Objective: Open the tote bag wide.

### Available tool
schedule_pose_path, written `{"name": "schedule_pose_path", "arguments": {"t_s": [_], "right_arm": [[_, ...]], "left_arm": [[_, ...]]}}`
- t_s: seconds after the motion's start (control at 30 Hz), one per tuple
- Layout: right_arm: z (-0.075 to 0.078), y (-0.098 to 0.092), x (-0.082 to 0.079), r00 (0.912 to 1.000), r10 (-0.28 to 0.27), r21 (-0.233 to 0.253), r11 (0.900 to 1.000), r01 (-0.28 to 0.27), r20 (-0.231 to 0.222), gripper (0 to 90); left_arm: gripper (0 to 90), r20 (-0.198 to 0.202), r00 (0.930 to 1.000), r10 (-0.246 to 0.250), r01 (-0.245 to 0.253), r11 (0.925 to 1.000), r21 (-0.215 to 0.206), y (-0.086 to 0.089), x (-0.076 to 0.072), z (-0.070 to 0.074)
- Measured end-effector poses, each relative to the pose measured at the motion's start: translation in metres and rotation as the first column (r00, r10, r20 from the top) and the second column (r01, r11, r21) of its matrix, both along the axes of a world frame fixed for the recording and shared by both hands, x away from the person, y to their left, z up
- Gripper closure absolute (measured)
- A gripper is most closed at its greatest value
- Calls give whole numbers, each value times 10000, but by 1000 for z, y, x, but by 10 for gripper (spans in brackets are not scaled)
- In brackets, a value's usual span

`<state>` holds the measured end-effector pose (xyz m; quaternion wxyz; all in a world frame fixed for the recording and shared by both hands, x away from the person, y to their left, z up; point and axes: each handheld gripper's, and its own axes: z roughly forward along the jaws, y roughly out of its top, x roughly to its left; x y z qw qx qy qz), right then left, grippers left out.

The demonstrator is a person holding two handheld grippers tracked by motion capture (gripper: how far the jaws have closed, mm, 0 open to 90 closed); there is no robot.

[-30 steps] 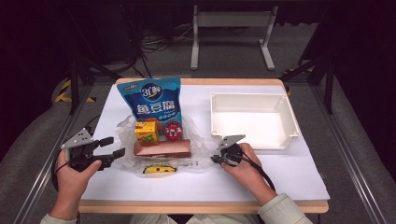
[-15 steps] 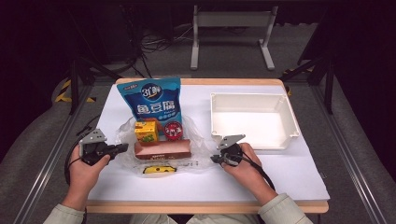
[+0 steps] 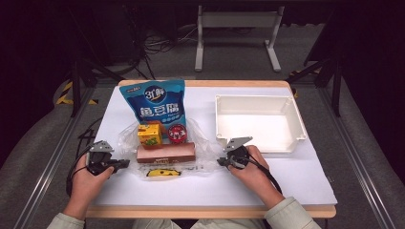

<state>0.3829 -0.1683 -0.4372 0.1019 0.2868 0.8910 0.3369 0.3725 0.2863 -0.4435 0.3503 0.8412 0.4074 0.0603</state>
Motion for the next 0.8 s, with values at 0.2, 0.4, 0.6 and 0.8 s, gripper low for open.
{"name": "schedule_pose_path", "arguments": {"t_s": [0.2, 0.4, 0.6, 0.8], "right_arm": [[0, -4, 0, 10000, -49, 58, 10000, 49, 8, 900], [-1, -8, -4, 9998, -86, 233, 9997, 90, -161, 900], [1, -9, -5, 9998, -17, 470, 9989, 26, -209, 849], [9, -10, -6, 10000, 86, 1231, 9924, -83, -19, 658]], "left_arm": [[900, 127, 9999, -96, 97, 9999, -105, -1, 1, -1], [900, 178, 9997, -139, 141, 9998, -142, -1, 1, -2], [896, 442, 9986, -279, 289, 9993, -229, -2, 0, 0], [887, 518, 9982, -308, 325, 9990, -322, -3, 0, 1]]}}
